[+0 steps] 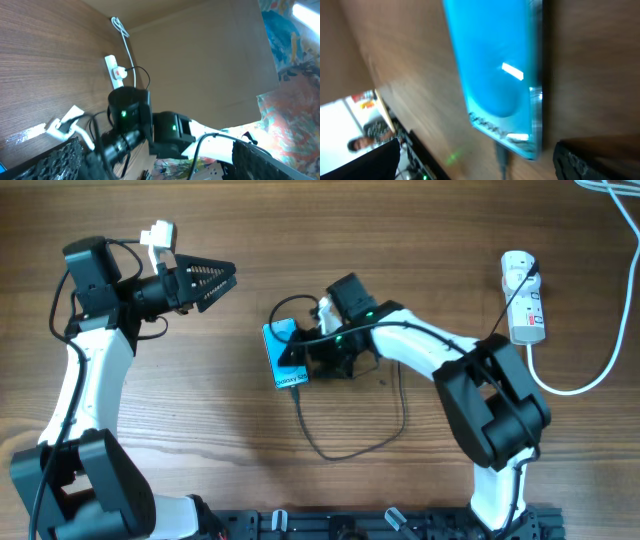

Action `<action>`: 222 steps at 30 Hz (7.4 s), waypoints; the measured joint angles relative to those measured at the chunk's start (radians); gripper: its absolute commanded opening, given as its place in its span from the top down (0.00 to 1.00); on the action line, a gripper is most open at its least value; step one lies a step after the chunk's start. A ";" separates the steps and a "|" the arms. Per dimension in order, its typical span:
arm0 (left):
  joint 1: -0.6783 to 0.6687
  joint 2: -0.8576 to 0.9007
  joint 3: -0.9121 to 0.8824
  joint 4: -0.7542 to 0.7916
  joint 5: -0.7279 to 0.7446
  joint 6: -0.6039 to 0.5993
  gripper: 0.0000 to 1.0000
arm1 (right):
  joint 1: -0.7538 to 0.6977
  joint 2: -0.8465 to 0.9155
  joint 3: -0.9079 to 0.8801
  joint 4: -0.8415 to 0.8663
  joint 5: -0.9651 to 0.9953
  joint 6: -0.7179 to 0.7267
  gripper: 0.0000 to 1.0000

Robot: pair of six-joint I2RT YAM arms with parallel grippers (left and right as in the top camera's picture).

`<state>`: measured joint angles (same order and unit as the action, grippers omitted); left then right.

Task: Plug charger to phone and switch on socket

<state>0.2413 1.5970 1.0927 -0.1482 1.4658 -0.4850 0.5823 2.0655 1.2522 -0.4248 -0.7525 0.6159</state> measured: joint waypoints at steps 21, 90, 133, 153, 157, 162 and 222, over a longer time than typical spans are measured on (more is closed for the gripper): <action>0.000 0.000 0.000 0.000 -0.002 0.000 0.00 | 0.071 -0.061 0.018 -0.266 0.144 -0.075 0.00; 0.000 0.000 0.000 0.000 -0.003 0.000 0.00 | -0.982 -0.060 0.085 -0.127 0.883 -0.089 0.00; 0.000 0.000 0.000 0.000 -0.003 0.000 0.00 | -1.001 -0.021 0.105 -0.061 0.783 -0.086 0.00; 0.000 0.000 0.000 0.000 -0.003 0.000 0.00 | -1.000 -0.031 0.142 -0.211 0.821 -0.162 0.00; 0.000 0.000 0.000 0.000 -0.003 0.000 0.00 | -1.000 -0.032 0.183 -0.318 0.843 -0.223 0.00; 0.000 0.000 0.000 0.000 -0.003 0.000 0.00 | -0.986 -0.079 0.190 -0.384 0.792 -0.366 0.00; -0.103 -0.388 -0.032 -0.053 -0.393 0.102 0.00 | -0.985 -0.120 0.191 -0.221 0.749 -0.469 0.00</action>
<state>0.1387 1.2087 1.0611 -0.2016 1.0733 -0.3832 -0.4026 1.9453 1.4429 -0.6460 -0.0032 0.1471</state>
